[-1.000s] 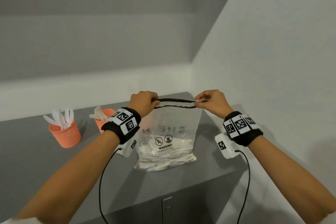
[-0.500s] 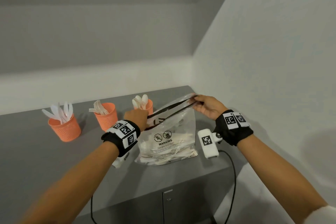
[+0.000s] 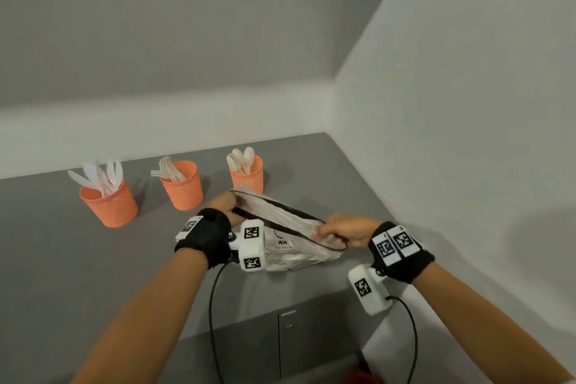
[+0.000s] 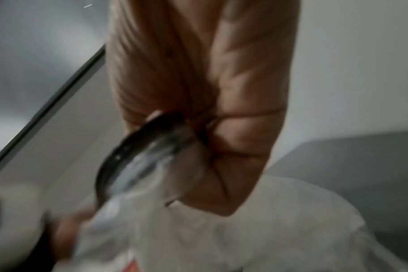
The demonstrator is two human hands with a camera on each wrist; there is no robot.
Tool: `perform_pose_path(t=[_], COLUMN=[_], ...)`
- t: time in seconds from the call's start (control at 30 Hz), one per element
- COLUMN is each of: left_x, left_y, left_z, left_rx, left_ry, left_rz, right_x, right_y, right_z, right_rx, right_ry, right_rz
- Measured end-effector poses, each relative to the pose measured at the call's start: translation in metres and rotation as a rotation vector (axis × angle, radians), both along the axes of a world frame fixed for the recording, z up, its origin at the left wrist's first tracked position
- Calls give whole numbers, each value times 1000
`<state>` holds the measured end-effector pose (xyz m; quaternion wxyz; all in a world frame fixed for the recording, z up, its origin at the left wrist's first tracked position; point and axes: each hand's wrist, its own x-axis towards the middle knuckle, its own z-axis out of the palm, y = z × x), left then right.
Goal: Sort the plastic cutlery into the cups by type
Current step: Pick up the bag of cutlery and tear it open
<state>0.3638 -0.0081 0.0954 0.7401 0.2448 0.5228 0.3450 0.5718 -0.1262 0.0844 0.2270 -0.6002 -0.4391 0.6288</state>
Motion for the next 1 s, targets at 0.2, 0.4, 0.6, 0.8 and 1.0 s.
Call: perform_pose_path(t=[0.2, 0.4, 0.6, 0.8, 1.0], left_x=[-12, -20, -34, -11, -30], left_y=[-12, -28, -5, -19, -30], left_z=[-33, -45, -40, -40, -40], left_rx=[297, 211, -107, -178, 183], left_ry=[536, 498, -103, -248, 180], left_rz=[-529, -758, -162, -68, -634], right_x=[38, 18, 16, 7, 35], right_y=[13, 27, 11, -3, 10], right_z=[7, 1, -16, -23, -23], right_rx=[70, 52, -46, -128, -56], right_ry=[709, 850, 288, -42, 683], right_rz=[-669, -873, -335, -30, -578])
